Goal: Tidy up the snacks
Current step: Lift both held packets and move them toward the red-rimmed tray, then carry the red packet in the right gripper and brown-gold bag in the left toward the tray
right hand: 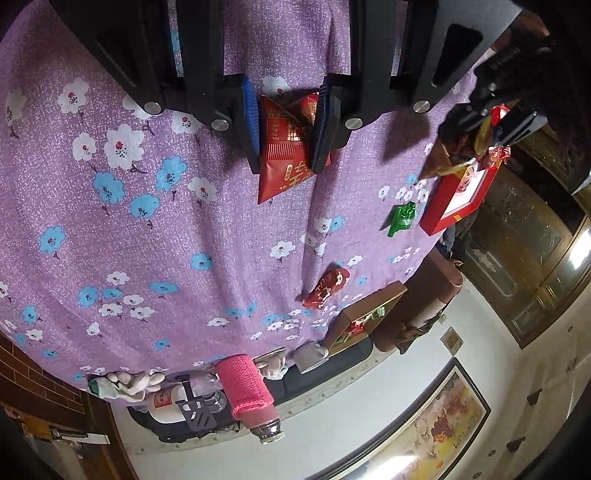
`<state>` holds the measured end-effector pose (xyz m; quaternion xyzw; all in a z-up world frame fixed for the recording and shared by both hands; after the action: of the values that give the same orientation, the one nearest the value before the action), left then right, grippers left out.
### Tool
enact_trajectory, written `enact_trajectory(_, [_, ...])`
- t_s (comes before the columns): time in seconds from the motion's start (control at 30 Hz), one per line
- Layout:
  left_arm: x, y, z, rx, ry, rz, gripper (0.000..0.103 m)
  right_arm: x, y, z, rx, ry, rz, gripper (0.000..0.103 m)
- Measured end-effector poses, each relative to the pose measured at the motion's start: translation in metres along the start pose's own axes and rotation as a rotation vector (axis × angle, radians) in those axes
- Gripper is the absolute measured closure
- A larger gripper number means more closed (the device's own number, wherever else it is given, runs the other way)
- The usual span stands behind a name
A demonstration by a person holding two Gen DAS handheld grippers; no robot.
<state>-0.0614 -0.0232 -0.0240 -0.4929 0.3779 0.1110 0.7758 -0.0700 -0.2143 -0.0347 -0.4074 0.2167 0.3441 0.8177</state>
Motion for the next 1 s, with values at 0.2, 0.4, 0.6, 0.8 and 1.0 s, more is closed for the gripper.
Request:
enact_trajectory(0.2, [-0.016,-0.013,0.012,0.023,-0.060,-0.068,0.060,0.000,0.000,0.000,0.003,0.004,0.002,0.077])
enact_trajectory(0.4, [-0.027,-0.024,0.017,0.029,-0.055,-0.131,0.060,0.004,0.000,0.003,0.006,0.002,0.012,0.077])
enact_trajectory(0.6, [-0.031,-0.029,0.021,0.035,-0.039,-0.162,0.060,0.011,0.000,0.007,0.014,-0.007,0.022,0.077])
enact_trajectory(0.8, [-0.030,-0.029,0.024,0.032,-0.038,-0.172,0.060,0.020,-0.001,0.013,0.023,-0.041,0.041,0.077])
enact_trajectory(1.0, [-0.020,-0.022,0.023,0.038,-0.035,-0.149,0.060,0.019,0.000,0.014,0.034,-0.065,0.042,0.077])
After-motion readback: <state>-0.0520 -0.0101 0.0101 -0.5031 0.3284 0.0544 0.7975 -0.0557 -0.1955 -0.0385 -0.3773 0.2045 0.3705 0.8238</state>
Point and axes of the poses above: each gripper's, at about its wrist camera, not at the fingertips, and x roughly the way its jaws point, z to its left, y to its underside, the point moved 10 cm from there along x, roughly the way its jaws point, and after that the axes turned 12 degrees about x, right-handed, at the moved point
